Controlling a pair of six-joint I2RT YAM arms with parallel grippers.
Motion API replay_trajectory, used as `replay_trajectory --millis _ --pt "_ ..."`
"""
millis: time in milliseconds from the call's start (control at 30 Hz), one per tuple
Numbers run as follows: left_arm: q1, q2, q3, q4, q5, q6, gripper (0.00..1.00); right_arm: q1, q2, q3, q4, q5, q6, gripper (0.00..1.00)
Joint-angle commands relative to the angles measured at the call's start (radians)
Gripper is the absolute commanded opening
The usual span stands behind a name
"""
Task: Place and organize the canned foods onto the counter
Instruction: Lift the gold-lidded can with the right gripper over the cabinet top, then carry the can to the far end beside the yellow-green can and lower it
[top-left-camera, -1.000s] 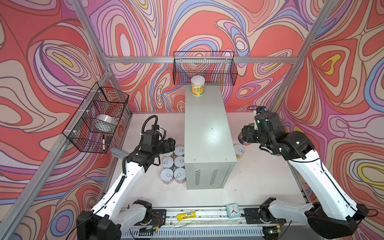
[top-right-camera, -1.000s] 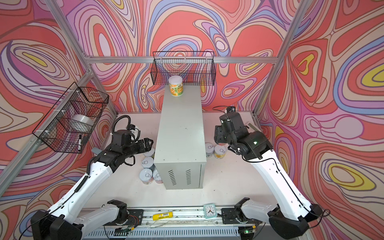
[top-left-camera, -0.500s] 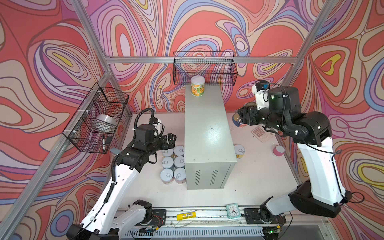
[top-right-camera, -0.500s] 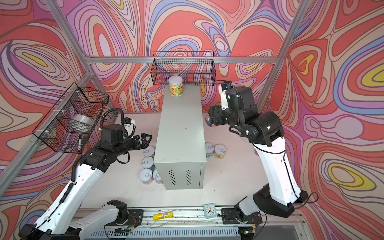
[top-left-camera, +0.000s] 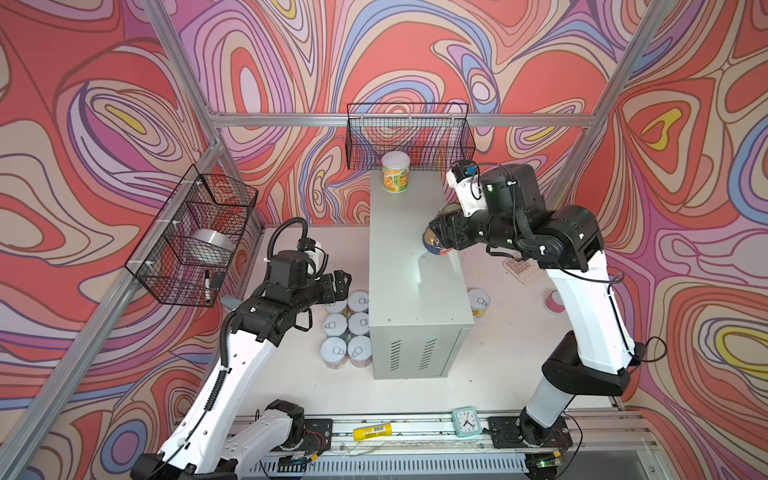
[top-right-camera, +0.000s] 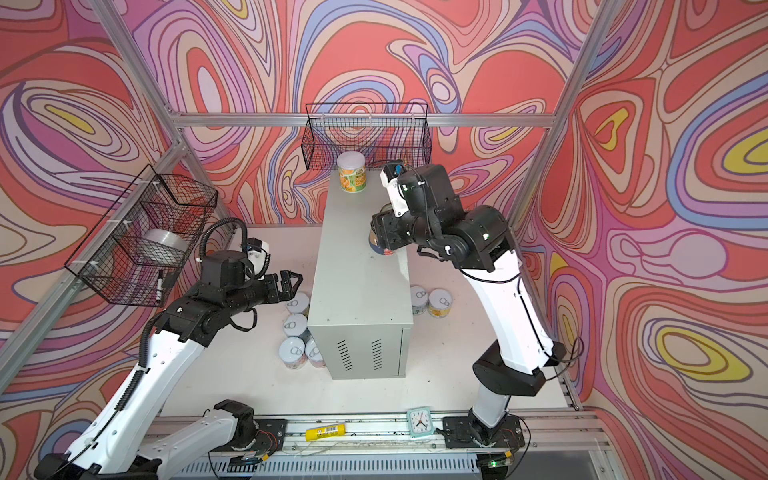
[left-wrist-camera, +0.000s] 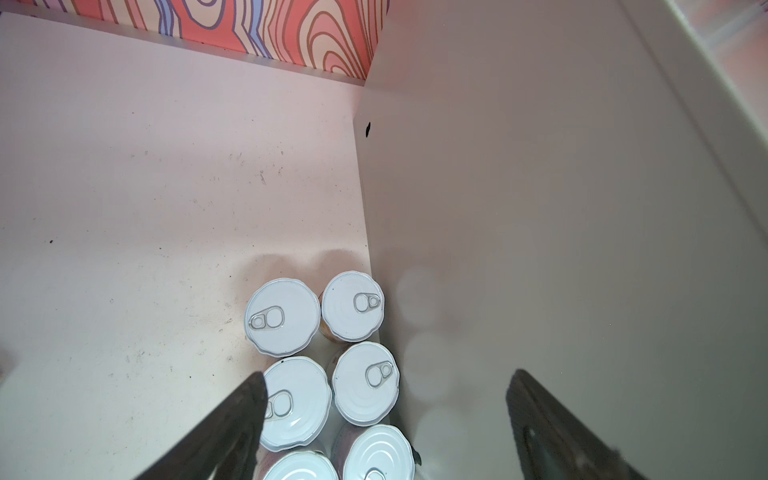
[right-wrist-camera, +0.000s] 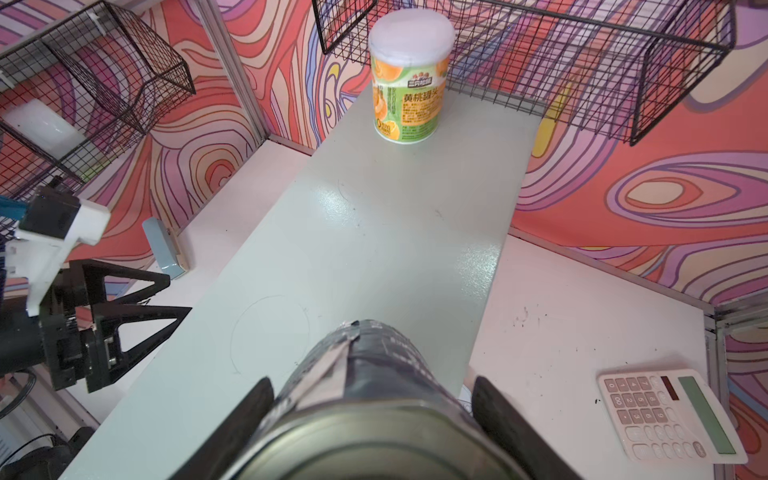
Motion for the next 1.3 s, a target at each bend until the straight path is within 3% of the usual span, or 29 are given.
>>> replay_trajectory --millis 0,367,600,667,800,1033,1267 --pt "-0.005 0.005 -0.002 -0.013 0.008 0.001 0.9 0.014 0.0 0.054 0.084 0.057 -0.017 0.0" --pt "-0.007 0.051 0.001 0.007 0.019 0.009 0.91 0.017 0.086 0.096 0.077 0.068 -0.016 0.0" --pt "-0.009 0.063 -0.006 0.018 0.012 0.01 0.93 0.019 0.105 0.097 0.1 0.075 -0.017 0.53" --pt "-0.007 0.07 -0.006 0.019 0.009 0.01 0.93 0.019 0.106 0.09 0.111 0.072 -0.023 0.57" --pt "-0.008 0.081 -0.004 0.023 0.012 0.012 0.94 0.019 0.104 0.081 0.135 0.075 -0.03 0.82" --pt "-0.008 0.094 0.0 0.027 0.015 0.021 0.96 0.019 0.096 0.09 0.192 0.08 -0.05 0.9" --pt "-0.008 0.079 -0.007 0.028 0.019 0.022 0.96 0.023 0.024 0.045 0.29 0.088 -0.04 0.87"
